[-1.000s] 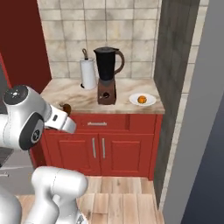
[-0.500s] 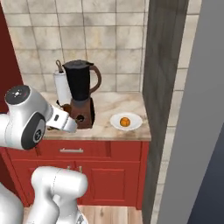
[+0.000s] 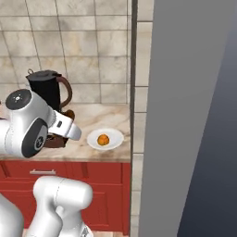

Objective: Pick the orange and banana from the fridge and place them on the plate next to the blender to make a fruit smoothie.

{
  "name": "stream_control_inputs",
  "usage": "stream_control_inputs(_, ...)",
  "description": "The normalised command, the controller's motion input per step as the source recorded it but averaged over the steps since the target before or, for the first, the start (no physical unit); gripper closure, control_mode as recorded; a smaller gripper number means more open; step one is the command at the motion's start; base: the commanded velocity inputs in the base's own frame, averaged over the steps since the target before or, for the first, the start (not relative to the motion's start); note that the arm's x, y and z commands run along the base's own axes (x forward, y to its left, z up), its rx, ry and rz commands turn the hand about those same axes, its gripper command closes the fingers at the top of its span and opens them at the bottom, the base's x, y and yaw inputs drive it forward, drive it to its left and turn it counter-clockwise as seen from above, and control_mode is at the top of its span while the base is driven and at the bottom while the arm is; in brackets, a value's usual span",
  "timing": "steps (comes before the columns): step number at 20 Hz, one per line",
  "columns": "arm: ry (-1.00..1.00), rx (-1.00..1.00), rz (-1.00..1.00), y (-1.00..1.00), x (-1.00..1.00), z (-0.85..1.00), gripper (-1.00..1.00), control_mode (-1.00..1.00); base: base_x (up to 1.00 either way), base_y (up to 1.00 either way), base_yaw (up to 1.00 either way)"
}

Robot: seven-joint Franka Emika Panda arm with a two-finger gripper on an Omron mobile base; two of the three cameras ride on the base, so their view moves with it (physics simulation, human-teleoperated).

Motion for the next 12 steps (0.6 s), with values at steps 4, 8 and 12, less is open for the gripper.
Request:
stream_control_inputs(4,0.0,0.0,0.0,0.0,0.0,0.0,1.0,1.0,0.52,-0.21,0.01)
stream_control_inputs(8,0.0,0.0,0.0,0.0,0.0,0.0,1.0,1.0,0.55,-0.04,0.0)
stream_control_inputs(12,0.0,0.0,0.0,0.0,0.0,0.0,1.0,1.0,0.55,-0.02,0.0)
